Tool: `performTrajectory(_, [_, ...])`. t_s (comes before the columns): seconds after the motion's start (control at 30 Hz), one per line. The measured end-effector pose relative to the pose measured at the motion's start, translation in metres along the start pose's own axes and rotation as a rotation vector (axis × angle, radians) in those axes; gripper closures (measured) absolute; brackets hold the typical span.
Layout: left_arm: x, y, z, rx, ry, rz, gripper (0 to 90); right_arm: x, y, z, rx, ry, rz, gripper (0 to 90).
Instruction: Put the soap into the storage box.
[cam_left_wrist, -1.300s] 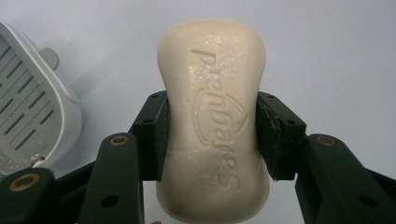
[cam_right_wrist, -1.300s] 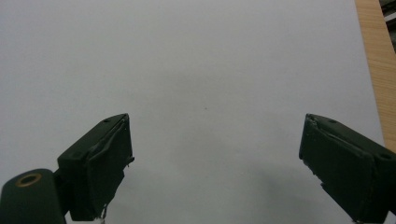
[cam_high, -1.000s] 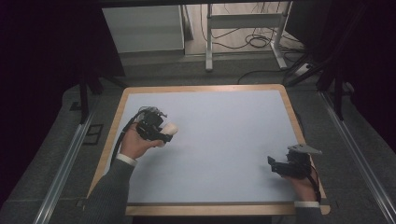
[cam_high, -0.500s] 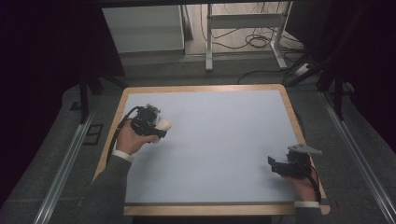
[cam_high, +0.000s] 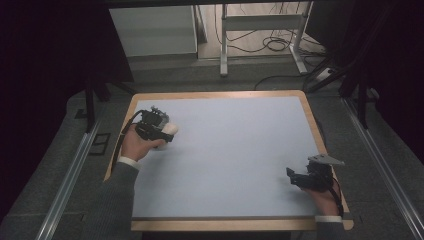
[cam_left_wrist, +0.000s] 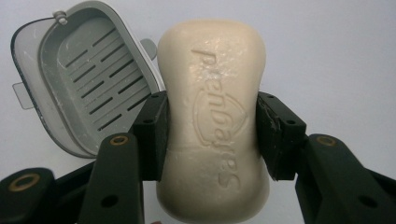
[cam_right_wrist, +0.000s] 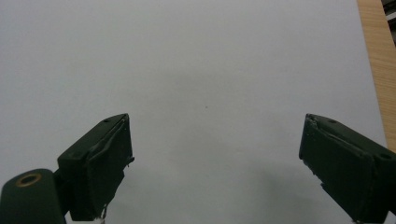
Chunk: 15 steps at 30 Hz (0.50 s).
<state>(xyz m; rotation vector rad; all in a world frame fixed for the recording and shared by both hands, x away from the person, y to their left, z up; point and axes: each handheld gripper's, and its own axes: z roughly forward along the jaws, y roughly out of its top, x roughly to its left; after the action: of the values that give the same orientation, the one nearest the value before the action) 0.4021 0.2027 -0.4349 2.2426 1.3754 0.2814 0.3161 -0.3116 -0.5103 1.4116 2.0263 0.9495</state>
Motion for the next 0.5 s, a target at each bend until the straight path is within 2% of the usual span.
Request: performTrajectory(0.5, [0.014,0.005,0.008,0.02,0.006,-0.049,49.6,-0.001,0.0,0.0,0.001,0.0,0.003,9.4])
